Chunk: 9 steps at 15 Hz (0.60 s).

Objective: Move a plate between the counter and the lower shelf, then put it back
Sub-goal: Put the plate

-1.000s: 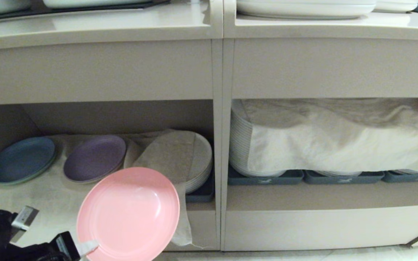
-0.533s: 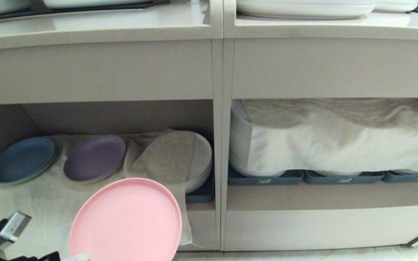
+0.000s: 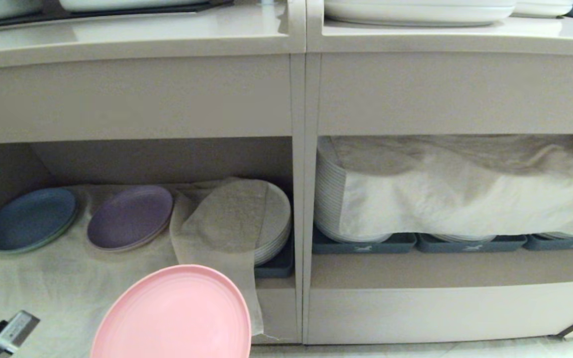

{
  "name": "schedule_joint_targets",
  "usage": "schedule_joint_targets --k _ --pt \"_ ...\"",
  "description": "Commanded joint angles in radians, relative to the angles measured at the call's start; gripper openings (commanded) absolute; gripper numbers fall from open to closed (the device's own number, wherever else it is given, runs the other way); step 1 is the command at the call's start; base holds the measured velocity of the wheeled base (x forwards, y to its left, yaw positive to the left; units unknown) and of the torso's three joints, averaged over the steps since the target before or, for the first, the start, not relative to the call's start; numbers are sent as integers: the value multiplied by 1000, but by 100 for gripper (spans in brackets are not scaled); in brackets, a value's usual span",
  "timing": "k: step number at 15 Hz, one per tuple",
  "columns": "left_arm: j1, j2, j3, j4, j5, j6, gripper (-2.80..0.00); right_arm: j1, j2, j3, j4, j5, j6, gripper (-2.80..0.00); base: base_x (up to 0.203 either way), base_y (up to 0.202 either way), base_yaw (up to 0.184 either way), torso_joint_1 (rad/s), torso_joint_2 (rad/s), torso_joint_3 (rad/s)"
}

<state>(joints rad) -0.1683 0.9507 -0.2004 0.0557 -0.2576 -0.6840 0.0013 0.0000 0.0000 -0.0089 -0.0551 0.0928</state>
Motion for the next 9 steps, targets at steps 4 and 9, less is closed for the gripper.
schedule_joint_targets --k 4,9 --pt "-4 -55 -9 156 -50 -25 -280 0 0 0 0 0 1 -280 0 0 0 0 0 0" --pt "-56 -135 -20 289 -58 -60 -280 0 0 0 0 0 1 -280 0 0 0 0 0 0"
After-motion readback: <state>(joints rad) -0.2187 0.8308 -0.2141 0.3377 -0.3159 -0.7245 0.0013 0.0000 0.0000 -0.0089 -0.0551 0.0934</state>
